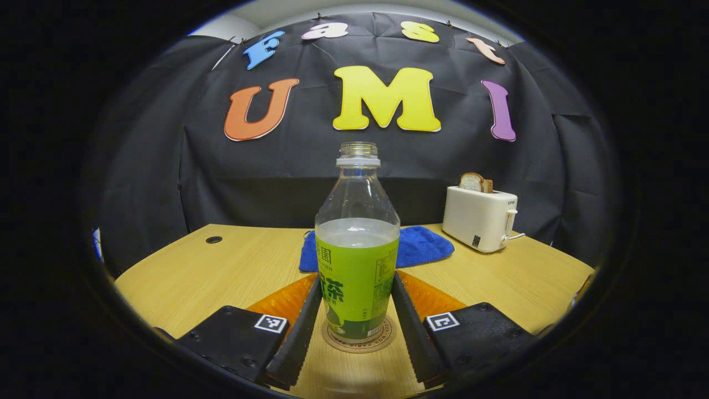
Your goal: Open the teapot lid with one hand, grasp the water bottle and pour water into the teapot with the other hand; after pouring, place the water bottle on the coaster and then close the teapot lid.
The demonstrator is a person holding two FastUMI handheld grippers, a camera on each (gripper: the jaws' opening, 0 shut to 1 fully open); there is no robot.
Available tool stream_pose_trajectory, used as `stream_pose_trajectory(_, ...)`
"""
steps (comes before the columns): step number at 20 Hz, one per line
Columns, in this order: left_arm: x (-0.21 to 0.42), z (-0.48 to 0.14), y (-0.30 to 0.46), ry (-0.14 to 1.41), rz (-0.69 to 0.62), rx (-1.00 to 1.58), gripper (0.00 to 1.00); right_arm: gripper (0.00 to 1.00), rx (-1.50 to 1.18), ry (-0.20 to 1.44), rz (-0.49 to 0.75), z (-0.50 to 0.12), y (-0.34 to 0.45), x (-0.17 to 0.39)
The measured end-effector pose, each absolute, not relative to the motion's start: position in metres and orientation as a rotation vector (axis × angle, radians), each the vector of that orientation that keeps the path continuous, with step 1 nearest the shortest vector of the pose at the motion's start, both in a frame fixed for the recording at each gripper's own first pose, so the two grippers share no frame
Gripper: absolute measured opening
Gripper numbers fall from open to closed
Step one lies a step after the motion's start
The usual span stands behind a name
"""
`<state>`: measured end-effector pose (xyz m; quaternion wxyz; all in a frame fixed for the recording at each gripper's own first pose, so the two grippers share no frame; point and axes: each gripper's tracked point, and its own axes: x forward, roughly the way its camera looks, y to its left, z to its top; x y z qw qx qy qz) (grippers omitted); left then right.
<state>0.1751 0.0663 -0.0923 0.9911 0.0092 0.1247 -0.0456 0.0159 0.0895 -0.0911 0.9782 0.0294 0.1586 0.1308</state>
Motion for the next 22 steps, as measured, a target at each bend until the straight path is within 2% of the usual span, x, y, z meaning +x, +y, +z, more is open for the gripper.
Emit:
stream_pose_trajectory(9,0.174,-0.101,0.064,0.278,-0.102,0.015,0.79,0.00,0.058,0.283,0.274,-0.082,0.096,0.016)
stream_pose_trajectory(11,0.173,-0.099,0.062,0.279,-0.100,0.022,0.88,0.00,0.056,0.288,0.282,-0.084,0.100,0.015)
stream_pose_trajectory(12,0.172,-0.096,0.066,0.272,-0.096,0.024,1.00,0.00,0.053,0.289,0.286,-0.085,0.102,0.013)
stream_pose_trajectory(22,0.113,-0.045,0.100,0.212,-0.038,0.052,1.00,0.00,0.025,0.264,0.358,-0.074,0.140,0.019)
